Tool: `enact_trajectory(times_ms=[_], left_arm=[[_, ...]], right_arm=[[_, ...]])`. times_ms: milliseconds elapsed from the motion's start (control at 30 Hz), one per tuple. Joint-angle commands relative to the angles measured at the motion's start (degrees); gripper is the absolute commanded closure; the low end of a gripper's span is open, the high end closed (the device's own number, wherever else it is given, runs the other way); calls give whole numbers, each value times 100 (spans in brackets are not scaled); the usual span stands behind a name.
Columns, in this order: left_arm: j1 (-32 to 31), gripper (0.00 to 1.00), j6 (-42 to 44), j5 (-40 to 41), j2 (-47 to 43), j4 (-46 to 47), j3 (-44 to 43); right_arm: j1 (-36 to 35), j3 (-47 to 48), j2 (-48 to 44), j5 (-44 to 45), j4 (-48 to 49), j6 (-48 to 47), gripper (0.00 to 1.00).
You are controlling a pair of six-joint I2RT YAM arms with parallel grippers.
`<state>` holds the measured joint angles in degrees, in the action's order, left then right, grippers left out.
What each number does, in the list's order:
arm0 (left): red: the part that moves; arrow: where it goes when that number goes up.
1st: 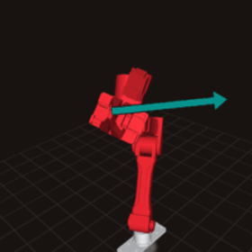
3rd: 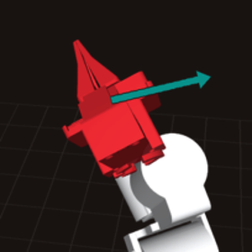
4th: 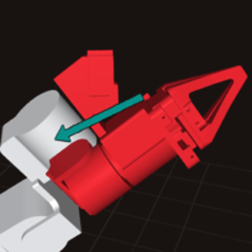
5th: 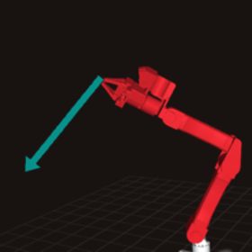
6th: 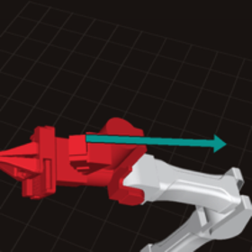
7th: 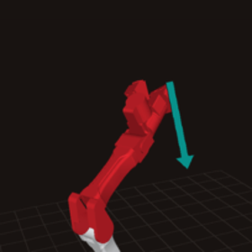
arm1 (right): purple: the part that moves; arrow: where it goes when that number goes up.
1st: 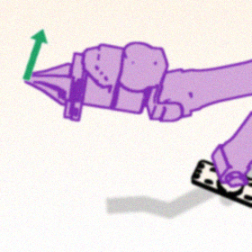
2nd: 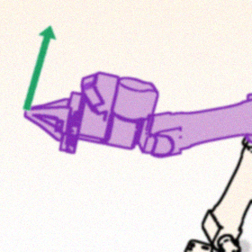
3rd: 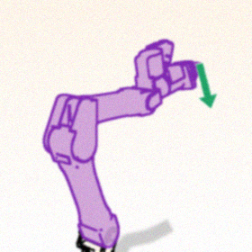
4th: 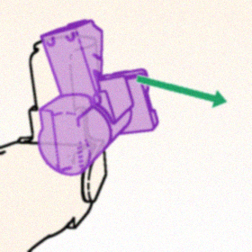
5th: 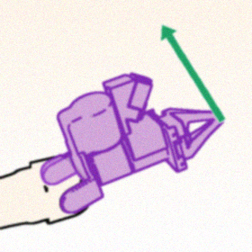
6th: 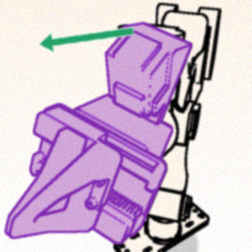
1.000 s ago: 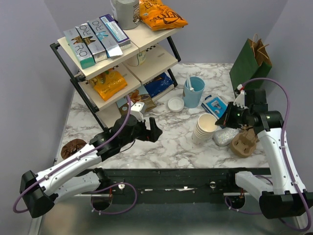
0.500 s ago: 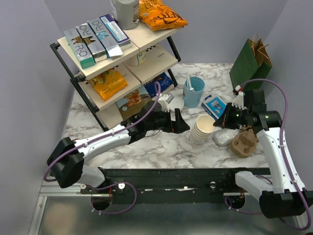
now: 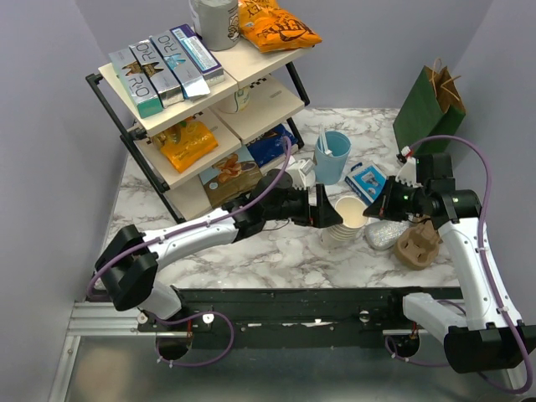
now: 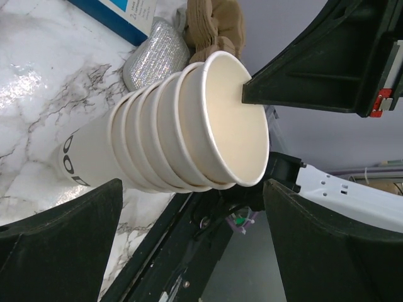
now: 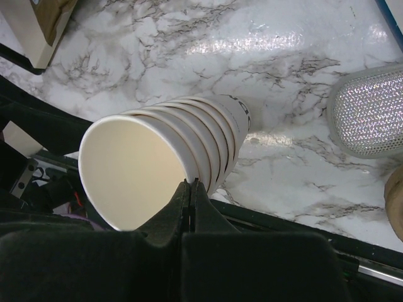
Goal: Pack the takeout coffee
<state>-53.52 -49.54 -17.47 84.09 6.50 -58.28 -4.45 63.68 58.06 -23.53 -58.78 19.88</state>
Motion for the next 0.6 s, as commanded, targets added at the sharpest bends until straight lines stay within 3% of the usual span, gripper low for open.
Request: enact_trajectory(times_ms=[0, 300, 567], left_arm=[[-124, 1, 102, 245, 177, -448, -281], [-124, 1, -169, -107, -454, 466, 484], [-124, 1, -179, 508, -508, -52, 310]], right_arm=[[-30, 30, -93, -337, 210, 25, 99], [-30, 66, -41, 147, 104, 60, 99], [-30, 4, -67, -178, 166, 25, 99]])
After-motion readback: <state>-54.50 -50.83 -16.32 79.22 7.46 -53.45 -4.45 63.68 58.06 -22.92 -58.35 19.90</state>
